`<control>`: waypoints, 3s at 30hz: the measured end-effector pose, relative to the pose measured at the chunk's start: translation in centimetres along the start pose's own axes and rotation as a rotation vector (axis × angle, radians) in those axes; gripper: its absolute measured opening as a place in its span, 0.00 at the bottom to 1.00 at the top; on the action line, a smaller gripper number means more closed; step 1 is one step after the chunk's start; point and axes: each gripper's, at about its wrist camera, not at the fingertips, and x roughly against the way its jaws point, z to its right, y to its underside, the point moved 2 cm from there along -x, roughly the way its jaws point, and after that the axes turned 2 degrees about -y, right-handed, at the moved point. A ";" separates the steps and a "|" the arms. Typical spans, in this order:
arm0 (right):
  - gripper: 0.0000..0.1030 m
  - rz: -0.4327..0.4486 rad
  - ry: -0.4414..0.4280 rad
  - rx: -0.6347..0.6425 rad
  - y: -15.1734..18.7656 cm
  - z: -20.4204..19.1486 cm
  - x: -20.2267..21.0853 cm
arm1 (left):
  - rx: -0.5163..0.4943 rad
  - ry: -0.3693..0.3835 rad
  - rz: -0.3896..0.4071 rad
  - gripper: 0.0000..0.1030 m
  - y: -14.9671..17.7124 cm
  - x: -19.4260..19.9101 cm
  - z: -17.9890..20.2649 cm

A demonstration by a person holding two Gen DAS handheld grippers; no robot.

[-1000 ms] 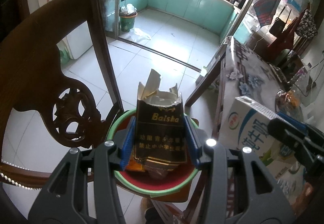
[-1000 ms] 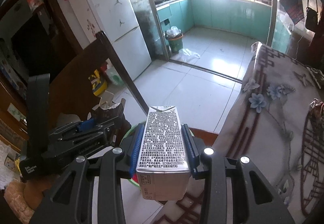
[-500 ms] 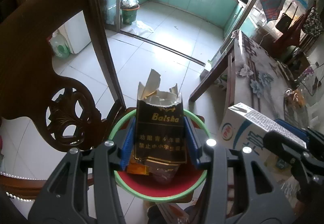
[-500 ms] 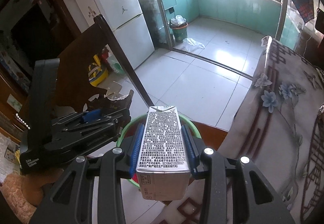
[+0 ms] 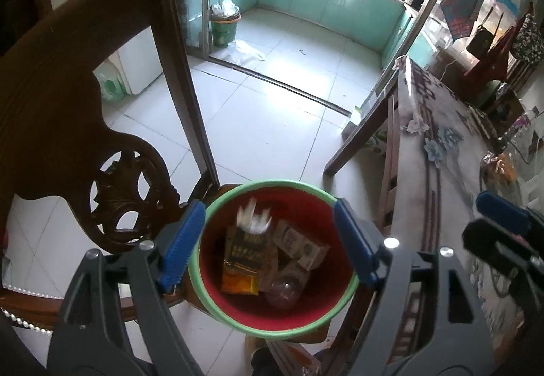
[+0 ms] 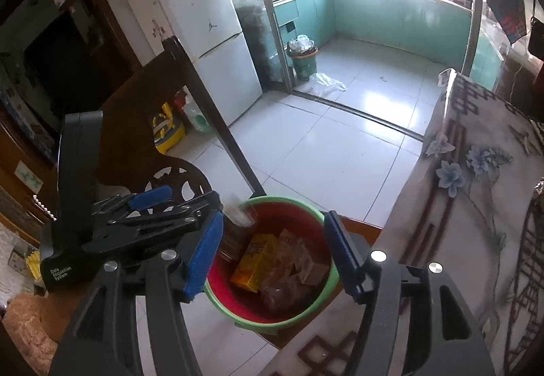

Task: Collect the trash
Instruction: 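Open the left tool over the bucket while the right tool releases the milk carton, then move both tools back over the table, then grasp the pink snack wrapper with the right tool while the left tool grasps the crumpled paper, then carry the pink wrapper and crumpled paper to the red bucket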

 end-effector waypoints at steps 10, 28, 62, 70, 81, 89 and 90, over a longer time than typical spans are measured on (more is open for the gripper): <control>0.67 0.079 0.054 -0.057 2.1 3.3 5.7 | -0.015 0.029 0.060 0.73 0.2 3.3 2.0; 0.80 -0.087 0.594 -0.206 15.8 36.4 22.4 | -0.174 0.215 0.034 0.77 5.7 5.2 23.3; 0.16 0.026 0.139 -0.415 22.0 51.4 23.5 | -0.440 0.206 -0.029 0.90 -0.1 -16.2 58.0; 0.16 0.060 0.151 -0.469 20.5 50.5 23.3 | -0.417 0.206 -0.006 0.40 -0.9 -16.5 56.3; 0.16 0.187 0.138 -0.362 16.6 40.7 26.3 | -0.313 0.274 0.071 0.23 2.0 -2.1 47.5; 0.16 0.296 0.144 -0.245 14.1 32.5 29.1 | -0.229 0.273 0.126 0.23 6.1 7.3 40.6; 0.16 0.314 0.148 -0.224 13.8 31.5 29.5 | -0.212 0.270 0.136 0.23 6.5 8.2 39.6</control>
